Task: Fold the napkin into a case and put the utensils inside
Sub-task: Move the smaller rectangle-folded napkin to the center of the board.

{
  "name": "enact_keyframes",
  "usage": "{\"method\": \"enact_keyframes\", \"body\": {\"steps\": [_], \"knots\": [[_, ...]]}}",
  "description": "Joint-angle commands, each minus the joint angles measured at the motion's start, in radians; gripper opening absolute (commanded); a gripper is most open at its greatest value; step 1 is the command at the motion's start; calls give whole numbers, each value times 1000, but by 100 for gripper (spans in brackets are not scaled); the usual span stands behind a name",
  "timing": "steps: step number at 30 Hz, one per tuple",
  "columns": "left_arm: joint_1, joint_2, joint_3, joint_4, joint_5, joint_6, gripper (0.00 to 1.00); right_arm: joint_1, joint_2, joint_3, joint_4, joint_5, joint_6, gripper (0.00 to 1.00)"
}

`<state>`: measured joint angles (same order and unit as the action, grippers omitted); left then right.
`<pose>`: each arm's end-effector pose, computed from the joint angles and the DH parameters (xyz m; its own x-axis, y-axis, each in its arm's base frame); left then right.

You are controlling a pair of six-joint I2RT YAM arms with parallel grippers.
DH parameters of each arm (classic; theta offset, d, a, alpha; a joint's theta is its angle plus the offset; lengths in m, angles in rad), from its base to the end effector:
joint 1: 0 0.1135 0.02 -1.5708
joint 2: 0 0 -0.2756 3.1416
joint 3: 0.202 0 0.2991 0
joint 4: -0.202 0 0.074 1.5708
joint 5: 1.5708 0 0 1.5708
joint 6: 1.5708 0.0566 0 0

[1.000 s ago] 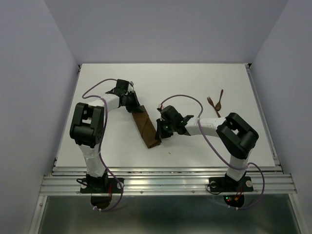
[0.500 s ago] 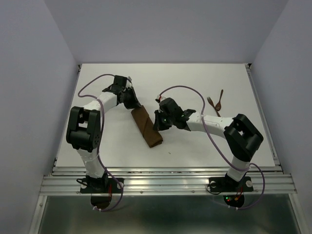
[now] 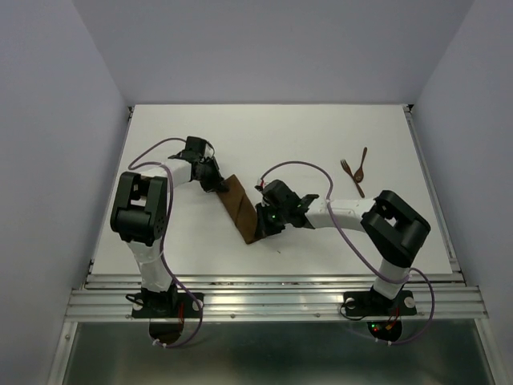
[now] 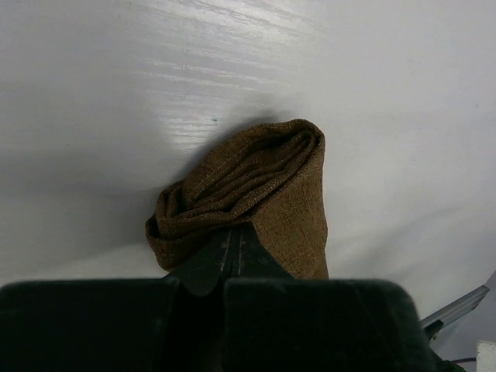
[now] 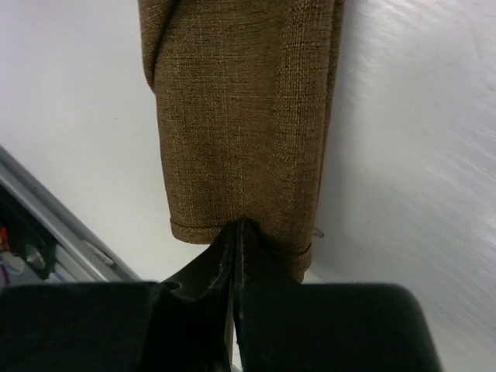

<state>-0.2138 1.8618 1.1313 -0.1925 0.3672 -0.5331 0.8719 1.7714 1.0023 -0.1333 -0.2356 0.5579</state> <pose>0.4197 -0.1119 0.1256 -0.8794 -0.2944 -0.3742 -0.0431 0.8319 -0.5532 0.2518 0.3202 0.1216 -0.8717 -0.2371 -0.4288 -0.4432 0.7549 0.4835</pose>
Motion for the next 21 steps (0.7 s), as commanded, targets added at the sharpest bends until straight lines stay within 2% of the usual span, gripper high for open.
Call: {"method": "enact_keyframes", "body": {"steps": [1,6,14,21], "knots": [[1,-6,-25,11,-36,2,0,4,46,-30,21,74,-6,1],[1,-53,-54,-2,-63,13,0,4,34,-50,-11,172,-55,1],[1,-134,-113,-18,-79,22,0,-37,-12,-37,-140,442,-183,1],[1,-193,-70,-61,-86,35,0,-59,9,27,-173,599,-219,1]]}}
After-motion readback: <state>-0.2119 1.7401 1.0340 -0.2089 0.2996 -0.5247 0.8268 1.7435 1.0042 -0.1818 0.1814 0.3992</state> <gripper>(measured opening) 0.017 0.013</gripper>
